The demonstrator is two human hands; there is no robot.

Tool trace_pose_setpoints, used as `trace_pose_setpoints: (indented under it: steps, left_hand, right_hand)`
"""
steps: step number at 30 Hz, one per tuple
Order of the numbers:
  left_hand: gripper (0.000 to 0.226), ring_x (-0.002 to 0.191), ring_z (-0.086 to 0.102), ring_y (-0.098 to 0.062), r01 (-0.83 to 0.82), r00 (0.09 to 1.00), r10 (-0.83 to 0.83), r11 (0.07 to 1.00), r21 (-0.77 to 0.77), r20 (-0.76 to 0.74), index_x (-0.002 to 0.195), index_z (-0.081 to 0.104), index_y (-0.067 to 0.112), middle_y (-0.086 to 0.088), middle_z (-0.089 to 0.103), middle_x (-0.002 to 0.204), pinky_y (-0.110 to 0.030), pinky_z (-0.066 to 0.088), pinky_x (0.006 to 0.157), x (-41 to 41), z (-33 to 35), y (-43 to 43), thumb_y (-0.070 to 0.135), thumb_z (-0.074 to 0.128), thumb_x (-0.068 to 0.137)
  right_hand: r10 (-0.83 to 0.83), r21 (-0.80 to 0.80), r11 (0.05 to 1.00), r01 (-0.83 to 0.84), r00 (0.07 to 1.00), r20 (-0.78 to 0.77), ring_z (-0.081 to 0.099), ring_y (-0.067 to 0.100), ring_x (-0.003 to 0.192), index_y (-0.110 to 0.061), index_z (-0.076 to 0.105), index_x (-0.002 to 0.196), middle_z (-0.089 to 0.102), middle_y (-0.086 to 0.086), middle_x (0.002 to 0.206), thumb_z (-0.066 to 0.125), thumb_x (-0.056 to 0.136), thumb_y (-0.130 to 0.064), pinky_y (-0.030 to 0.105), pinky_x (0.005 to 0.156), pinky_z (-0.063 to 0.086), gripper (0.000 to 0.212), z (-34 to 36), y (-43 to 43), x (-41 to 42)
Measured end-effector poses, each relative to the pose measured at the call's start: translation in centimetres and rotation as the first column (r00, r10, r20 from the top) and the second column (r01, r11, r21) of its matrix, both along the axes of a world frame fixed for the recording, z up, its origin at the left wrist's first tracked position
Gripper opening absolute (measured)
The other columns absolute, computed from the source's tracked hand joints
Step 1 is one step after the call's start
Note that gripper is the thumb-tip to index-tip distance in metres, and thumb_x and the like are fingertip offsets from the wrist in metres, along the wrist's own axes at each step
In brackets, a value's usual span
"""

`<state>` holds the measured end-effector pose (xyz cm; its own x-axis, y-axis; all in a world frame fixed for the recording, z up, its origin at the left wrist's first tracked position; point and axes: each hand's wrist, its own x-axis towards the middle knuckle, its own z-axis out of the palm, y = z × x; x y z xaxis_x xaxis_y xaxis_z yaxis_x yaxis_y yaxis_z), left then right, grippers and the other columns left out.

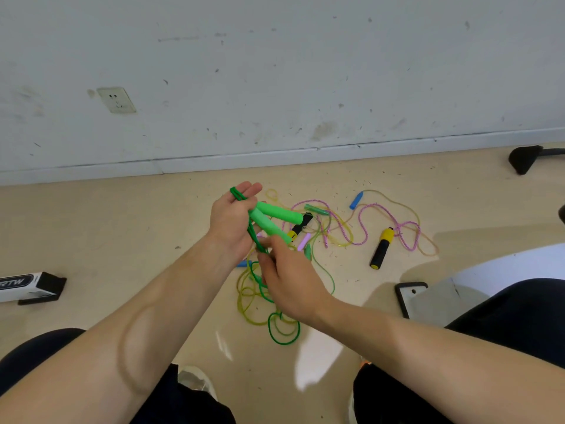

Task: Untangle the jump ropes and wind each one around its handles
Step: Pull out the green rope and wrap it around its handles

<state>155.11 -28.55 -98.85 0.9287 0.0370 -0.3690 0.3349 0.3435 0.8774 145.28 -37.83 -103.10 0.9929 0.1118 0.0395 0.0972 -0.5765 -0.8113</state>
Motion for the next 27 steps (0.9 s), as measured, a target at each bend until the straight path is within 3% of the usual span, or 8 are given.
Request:
trace_pose_setpoints:
  steps: [2,5,10,14,18,20,22,27]
  left_hand:
    - [0.030,0.107,0.062,-0.027,-0.005,0.998,0.000,0.996,-0.084,-0.059,0.126,0.053,0.008,0.002,0.068,0.110,-0.050,0.051,0.096,0.5,0.5,0.5,-0.005,0.043,0.101]
    - [0.024,0.096,0.062,-0.027,0.018,0.993,-0.044,0.974,-0.227,-0.107,0.123,0.054,0.007,0.000,0.065,0.105,-0.050,0.052,0.094,0.8,1.1,1.1,-0.001,0.042,0.103]
    - [0.021,0.107,0.061,-0.029,0.261,0.955,-0.283,0.944,-0.201,-0.093,0.098,0.061,0.007,0.000,0.059,0.090,-0.052,0.041,0.110,0.3,1.6,2.4,0.001,0.041,0.102]
    - [0.020,0.101,0.053,-0.031,0.483,0.875,-0.483,0.875,-0.009,-0.022,0.099,0.062,0.005,-0.004,0.057,0.094,-0.053,0.041,0.110,0.1,1.5,3.1,-0.003,0.044,0.099]
    - [0.028,0.107,0.065,-0.036,0.521,0.847,-0.531,0.839,0.160,0.027,0.115,0.062,0.004,0.001,0.064,0.095,-0.050,0.053,0.097,0.2,1.3,3.0,-0.012,0.050,0.095]
    - [0.034,0.103,0.069,-0.030,0.494,0.851,-0.521,0.836,0.238,0.066,0.119,0.060,0.005,-0.002,0.065,0.094,-0.042,0.057,0.089,0.2,1.2,2.9,-0.015,0.050,0.094]
    - [0.033,0.099,0.068,-0.023,0.471,0.835,-0.540,0.800,0.371,0.103,0.117,0.061,0.008,-0.003,0.067,0.094,-0.038,0.056,0.087,0.2,1.0,2.8,-0.014,0.051,0.094]
    - [0.032,0.110,0.067,-0.029,0.451,0.764,-0.632,0.667,0.593,0.130,0.120,0.060,0.016,0.000,0.070,0.106,-0.054,0.055,0.093,-0.4,0.5,2.5,-0.004,0.057,0.095]
  right_hand:
    - [0.012,0.004,1.000,-0.012,0.999,-0.051,0.051,0.014,0.060,-0.020,0.049,0.095,0.054,-0.005,0.066,0.038,0.106,-0.033,0.037,0.060,0.041,0.021,-0.6,-0.4,-0.3]
    - [0.075,0.057,0.996,-0.065,0.979,-0.187,0.047,0.001,0.057,-0.013,0.060,0.091,0.050,-0.011,0.065,0.038,0.106,-0.035,0.022,0.057,0.037,0.034,-1.1,-1.8,0.6]
    - [0.120,0.078,0.992,-0.103,0.962,-0.245,0.045,0.011,0.057,-0.022,0.061,0.071,0.053,0.008,0.065,0.048,0.103,-0.042,0.031,0.059,0.038,0.040,-1.0,-5.9,3.9]
    - [0.092,0.226,0.974,-0.027,0.955,-0.283,0.046,-0.002,0.049,-0.018,0.066,0.072,0.055,-0.009,0.060,0.059,0.098,-0.013,0.018,0.054,0.035,0.028,1.0,-8.9,5.8]
    - [0.090,0.406,0.911,0.067,0.931,-0.354,0.034,0.006,0.049,-0.011,0.075,0.084,0.040,0.004,0.066,0.061,0.096,-0.016,0.024,0.053,0.028,0.019,1.2,-9.5,6.7]
    - [0.094,0.508,0.853,0.124,0.919,-0.383,0.025,0.009,0.050,-0.009,0.074,0.086,0.031,-0.002,0.061,0.056,0.098,-0.018,0.027,0.053,0.021,0.023,1.4,-9.5,7.0]
    - [0.089,0.523,0.844,0.120,0.930,-0.358,0.023,0.010,0.051,-0.009,0.073,0.086,0.029,-0.009,0.056,0.055,0.100,-0.024,0.026,0.053,0.021,0.027,2.0,-9.2,7.0]
    - [-0.016,0.443,0.886,0.141,0.962,-0.273,0.031,0.009,0.049,-0.018,0.074,0.074,0.039,-0.011,0.050,0.062,0.098,-0.027,0.026,0.055,0.027,0.029,3.1,-8.4,6.6]
